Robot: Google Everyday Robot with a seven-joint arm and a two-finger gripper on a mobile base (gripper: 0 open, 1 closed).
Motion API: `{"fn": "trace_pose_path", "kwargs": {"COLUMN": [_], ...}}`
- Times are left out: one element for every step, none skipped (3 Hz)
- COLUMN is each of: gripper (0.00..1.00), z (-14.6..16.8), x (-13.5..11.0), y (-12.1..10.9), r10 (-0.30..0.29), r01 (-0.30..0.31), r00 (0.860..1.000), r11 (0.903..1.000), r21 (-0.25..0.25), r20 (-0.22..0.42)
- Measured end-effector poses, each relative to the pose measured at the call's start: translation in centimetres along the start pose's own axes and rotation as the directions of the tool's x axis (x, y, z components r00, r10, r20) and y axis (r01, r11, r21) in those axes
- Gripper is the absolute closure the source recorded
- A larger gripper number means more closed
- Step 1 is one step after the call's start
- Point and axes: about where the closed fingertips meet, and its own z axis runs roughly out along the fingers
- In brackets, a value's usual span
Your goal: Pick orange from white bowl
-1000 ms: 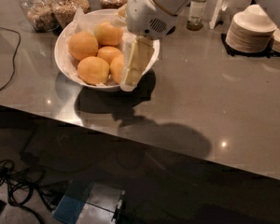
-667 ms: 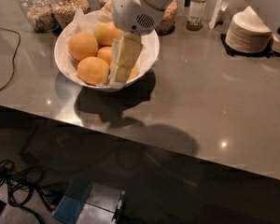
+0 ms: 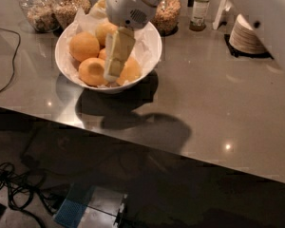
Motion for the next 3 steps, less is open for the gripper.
{"fn": "trace_pose_path", "kwargs": {"gripper": [0.00,0.00,0.00], "z": [3.0,5.2,7.3], "x": [-0.6,-1.6,-1.3], "y": [-4.5,-8.1,-10.6], "r10": [-0.044,-0.084,-0.085], "r01": [0.048,0.096,0.101], "r00": [0.994,0.982,0.977], "r11": [0.9980,0.9935,0.9923], "r21": [-0.042,-0.062,-0.073], "r20": [0.102,0.168,0.196]}}
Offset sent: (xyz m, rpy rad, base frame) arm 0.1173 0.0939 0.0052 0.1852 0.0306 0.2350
